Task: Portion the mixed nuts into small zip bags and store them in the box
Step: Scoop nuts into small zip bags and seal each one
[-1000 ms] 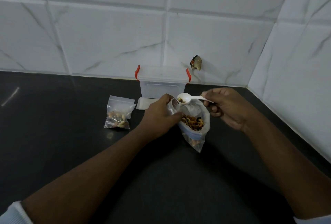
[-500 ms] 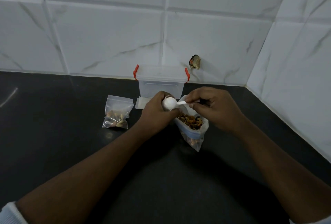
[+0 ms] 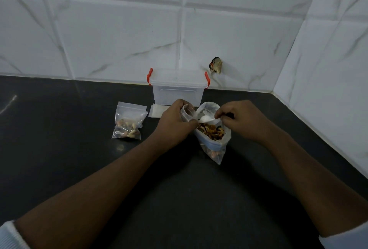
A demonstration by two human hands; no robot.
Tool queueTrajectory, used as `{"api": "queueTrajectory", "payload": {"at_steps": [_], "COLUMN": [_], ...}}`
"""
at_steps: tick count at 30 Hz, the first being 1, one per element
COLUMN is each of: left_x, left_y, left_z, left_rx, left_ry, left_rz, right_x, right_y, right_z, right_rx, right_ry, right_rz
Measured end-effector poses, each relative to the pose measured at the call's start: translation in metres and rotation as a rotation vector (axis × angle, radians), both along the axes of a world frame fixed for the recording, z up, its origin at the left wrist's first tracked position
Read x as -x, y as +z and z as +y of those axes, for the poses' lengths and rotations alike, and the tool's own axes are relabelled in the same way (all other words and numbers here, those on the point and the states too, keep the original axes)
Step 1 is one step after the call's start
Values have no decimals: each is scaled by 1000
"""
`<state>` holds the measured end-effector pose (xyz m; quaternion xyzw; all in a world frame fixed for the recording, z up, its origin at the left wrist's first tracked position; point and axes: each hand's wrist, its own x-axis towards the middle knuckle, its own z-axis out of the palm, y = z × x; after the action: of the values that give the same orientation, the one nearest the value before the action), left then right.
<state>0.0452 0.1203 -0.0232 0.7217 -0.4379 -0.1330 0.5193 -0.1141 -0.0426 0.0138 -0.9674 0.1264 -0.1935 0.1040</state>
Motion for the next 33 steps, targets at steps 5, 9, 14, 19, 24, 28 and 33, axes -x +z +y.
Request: {"api": "queueTrajectory", "payload": {"at_steps": [5, 9, 14, 19, 24, 28, 33], "left_x": [-1, -1, -1, -3, -4, -3, -3], "left_y": [0, -1, -1, -2, -2, -3, -3], "left_z": [0, 0, 0, -1, -2, -2, -2], "left_rx": [8, 1, 5, -14, -20, -12, -7], "left_ry": [9, -5, -10, -9, -11, -14, -21], "left_rz": [-7, -3, -16, -16, -29, -32, -26], "right_x": [9, 8, 0, -3, -5, -4, -2], "right_y": [12, 9, -3, -8, -6, -7, 2], "right_z": [-3, -3, -5, -10, -9, -12, -7], "right_rx": [-120, -380, -823, -995, -1170, -1263, -1392], "right_ry": [-106, -179, -290, -405, -417, -461, -332], "right_rz": [11, -93, -229, -279, -335, -374, -471]}}
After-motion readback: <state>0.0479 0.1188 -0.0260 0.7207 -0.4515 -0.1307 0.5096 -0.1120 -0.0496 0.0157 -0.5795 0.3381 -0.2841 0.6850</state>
